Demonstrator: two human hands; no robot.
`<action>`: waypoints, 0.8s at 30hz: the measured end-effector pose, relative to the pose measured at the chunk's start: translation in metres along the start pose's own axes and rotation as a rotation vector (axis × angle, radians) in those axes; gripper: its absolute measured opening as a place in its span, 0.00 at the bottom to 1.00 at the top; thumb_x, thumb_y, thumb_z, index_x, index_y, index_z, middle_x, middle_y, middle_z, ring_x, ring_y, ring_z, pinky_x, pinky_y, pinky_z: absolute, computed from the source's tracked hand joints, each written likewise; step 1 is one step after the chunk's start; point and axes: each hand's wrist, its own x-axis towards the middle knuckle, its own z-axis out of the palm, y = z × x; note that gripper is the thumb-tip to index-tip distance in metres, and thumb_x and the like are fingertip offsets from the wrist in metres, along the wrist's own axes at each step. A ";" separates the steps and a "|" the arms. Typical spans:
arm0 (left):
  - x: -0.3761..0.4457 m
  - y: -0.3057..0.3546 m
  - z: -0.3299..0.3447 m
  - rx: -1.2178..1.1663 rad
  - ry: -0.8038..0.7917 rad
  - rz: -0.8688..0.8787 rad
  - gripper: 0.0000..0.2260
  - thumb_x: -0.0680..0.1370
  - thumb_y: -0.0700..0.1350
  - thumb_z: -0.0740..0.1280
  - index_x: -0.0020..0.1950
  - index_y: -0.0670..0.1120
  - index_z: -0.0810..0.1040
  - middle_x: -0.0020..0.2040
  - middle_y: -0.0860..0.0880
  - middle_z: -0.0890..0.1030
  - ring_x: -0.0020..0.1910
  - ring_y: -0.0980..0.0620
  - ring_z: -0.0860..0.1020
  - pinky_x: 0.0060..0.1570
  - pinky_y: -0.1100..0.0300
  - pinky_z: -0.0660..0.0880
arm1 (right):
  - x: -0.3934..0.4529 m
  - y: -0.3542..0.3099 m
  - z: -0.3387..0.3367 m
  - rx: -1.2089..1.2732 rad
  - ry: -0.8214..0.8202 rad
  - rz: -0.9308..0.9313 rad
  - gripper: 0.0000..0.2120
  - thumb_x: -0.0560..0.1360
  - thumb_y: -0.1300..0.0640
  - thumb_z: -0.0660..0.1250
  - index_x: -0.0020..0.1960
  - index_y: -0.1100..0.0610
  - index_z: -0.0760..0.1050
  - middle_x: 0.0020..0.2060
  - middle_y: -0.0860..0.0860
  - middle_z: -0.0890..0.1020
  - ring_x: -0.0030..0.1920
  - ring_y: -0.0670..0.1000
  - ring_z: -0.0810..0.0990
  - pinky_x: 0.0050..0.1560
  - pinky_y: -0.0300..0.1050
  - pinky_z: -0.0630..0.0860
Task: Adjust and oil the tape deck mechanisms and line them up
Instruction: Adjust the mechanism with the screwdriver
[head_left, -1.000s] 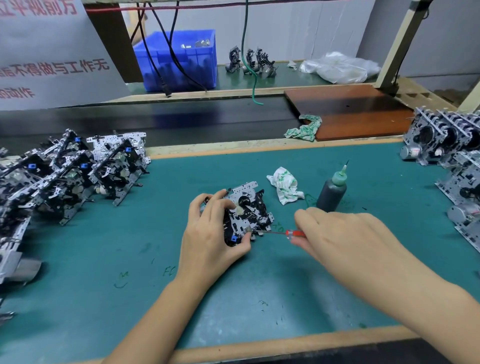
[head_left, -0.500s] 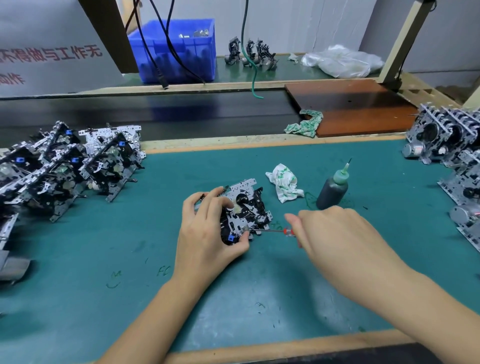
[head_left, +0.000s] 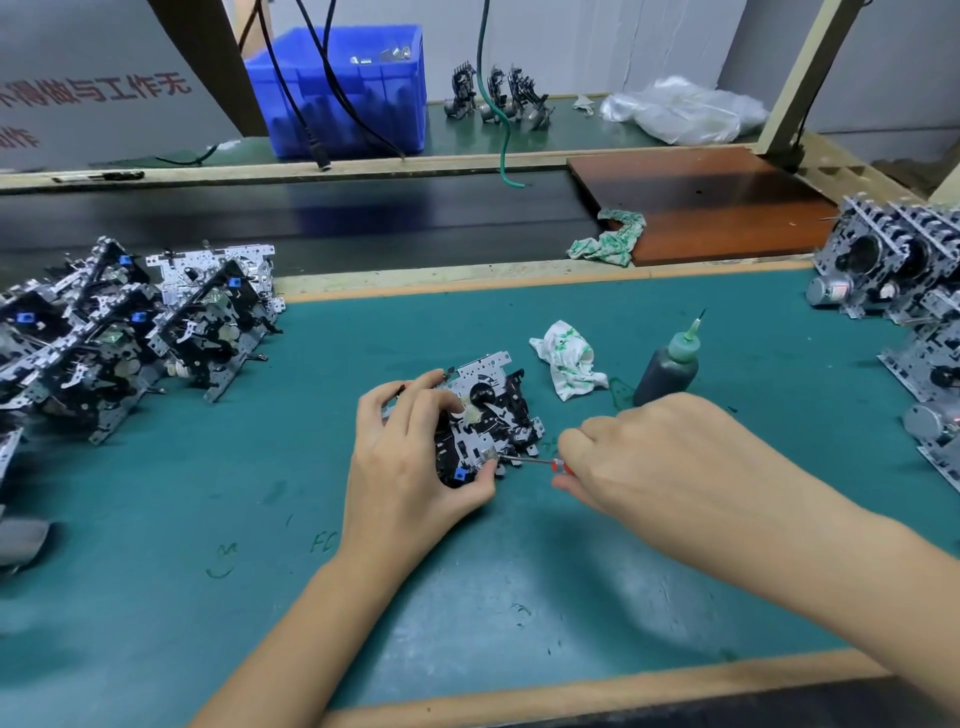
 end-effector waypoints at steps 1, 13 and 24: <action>0.000 0.000 0.000 0.001 0.004 0.003 0.21 0.60 0.46 0.78 0.48 0.42 0.76 0.55 0.48 0.80 0.54 0.42 0.72 0.56 0.62 0.67 | 0.001 -0.003 -0.001 0.016 -0.019 0.019 0.30 0.51 0.54 0.83 0.28 0.52 0.58 0.17 0.49 0.66 0.14 0.50 0.67 0.25 0.36 0.48; -0.002 -0.001 0.001 0.027 0.036 0.032 0.21 0.60 0.46 0.78 0.47 0.41 0.76 0.55 0.46 0.80 0.54 0.45 0.68 0.58 0.66 0.62 | 0.001 -0.016 -0.004 0.361 -0.075 0.266 0.22 0.79 0.46 0.57 0.31 0.53 0.54 0.26 0.50 0.60 0.26 0.48 0.55 0.26 0.39 0.49; 0.000 0.001 -0.001 -0.011 -0.033 0.000 0.19 0.61 0.44 0.78 0.47 0.41 0.76 0.56 0.47 0.79 0.56 0.40 0.72 0.58 0.61 0.66 | -0.007 0.004 -0.001 0.236 -0.048 0.268 0.17 0.79 0.40 0.53 0.43 0.51 0.72 0.36 0.47 0.75 0.38 0.54 0.77 0.26 0.43 0.55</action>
